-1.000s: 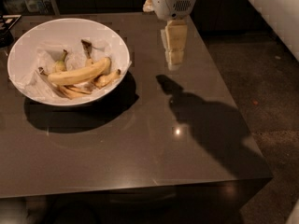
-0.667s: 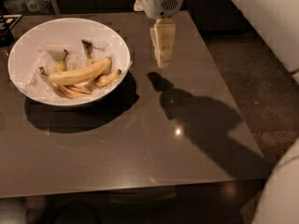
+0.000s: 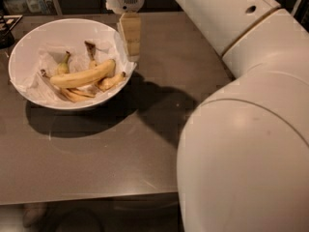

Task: Pick banana from white bowl

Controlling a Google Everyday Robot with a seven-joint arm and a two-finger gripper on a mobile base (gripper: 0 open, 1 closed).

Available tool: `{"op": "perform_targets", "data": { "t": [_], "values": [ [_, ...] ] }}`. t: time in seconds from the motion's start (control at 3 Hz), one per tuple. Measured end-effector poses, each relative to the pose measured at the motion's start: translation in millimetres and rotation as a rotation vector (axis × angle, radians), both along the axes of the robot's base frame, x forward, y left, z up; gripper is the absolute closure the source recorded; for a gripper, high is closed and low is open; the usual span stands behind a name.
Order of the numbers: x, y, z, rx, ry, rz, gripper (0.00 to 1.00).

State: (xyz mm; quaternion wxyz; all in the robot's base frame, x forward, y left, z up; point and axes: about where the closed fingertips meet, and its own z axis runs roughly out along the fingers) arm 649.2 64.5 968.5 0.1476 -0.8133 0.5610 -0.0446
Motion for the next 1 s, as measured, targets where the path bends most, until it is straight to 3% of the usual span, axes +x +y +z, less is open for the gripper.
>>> {"op": "perform_targets", "data": {
  "t": [0.33,1.0],
  "values": [
    [6.2,9.5,2.7,0.023,-0.026,0.008,0.0],
    [-12.8,41.0,1.3,0.094,0.084,0.03,0.0]
  ]
}}
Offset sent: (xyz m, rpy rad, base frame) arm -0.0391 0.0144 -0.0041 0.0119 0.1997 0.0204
